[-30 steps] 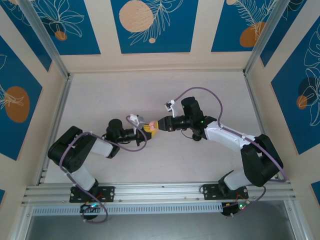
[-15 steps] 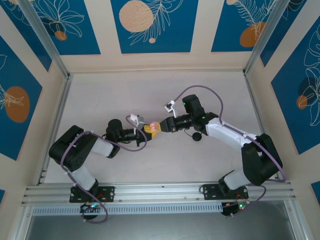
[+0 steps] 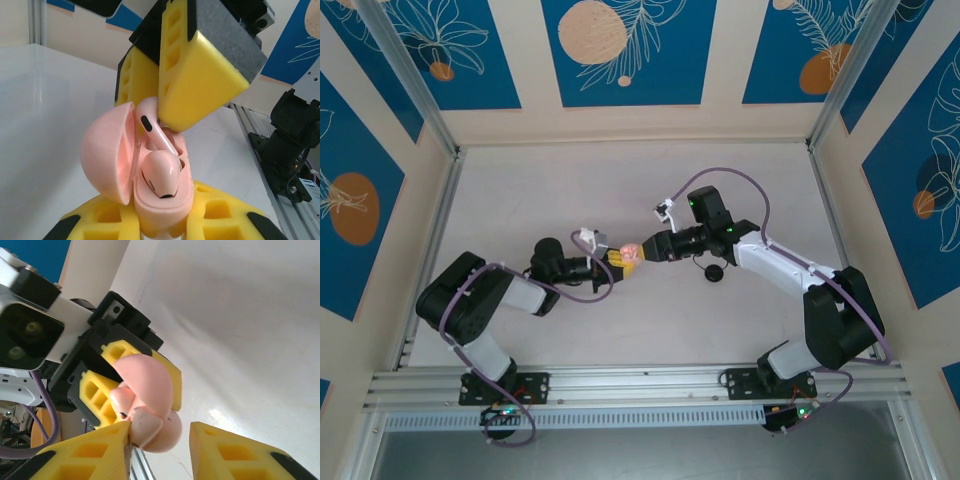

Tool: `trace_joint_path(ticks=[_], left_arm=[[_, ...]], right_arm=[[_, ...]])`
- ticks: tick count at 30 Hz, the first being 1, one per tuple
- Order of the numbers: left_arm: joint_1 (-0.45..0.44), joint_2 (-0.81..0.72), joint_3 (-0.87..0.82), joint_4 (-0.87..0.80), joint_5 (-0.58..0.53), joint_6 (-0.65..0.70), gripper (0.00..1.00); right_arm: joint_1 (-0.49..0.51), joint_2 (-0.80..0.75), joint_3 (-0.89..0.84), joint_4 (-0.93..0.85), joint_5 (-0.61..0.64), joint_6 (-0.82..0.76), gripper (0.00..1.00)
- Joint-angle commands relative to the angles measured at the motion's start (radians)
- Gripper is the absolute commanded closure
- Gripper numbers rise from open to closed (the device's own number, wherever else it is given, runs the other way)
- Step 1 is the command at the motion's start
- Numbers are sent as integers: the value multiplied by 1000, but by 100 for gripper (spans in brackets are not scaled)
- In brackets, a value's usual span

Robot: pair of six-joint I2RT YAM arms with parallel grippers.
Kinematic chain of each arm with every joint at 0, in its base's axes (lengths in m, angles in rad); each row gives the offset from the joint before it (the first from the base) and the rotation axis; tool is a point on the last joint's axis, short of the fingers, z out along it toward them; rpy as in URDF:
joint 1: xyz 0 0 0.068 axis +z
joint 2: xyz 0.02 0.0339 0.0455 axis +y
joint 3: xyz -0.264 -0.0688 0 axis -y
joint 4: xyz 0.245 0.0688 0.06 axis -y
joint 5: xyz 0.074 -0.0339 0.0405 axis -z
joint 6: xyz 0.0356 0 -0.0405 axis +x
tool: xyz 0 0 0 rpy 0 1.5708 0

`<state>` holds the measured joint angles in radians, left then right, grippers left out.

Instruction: Insert the wireless bluetooth earbuds into the charging case

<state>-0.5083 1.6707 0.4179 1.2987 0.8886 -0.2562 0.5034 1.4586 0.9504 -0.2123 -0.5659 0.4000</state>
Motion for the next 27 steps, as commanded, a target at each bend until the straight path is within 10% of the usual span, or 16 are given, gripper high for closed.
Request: trace_joint_path(ticks=[1,27], left_arm=[[-2,-24,15,50,38,10,86],[-2,-88,28,-128,24,116,87]], right_arm=[[-2,-28,27,-33,-11,-18,61],[19,-27,65,-23,-44,-12,74]])
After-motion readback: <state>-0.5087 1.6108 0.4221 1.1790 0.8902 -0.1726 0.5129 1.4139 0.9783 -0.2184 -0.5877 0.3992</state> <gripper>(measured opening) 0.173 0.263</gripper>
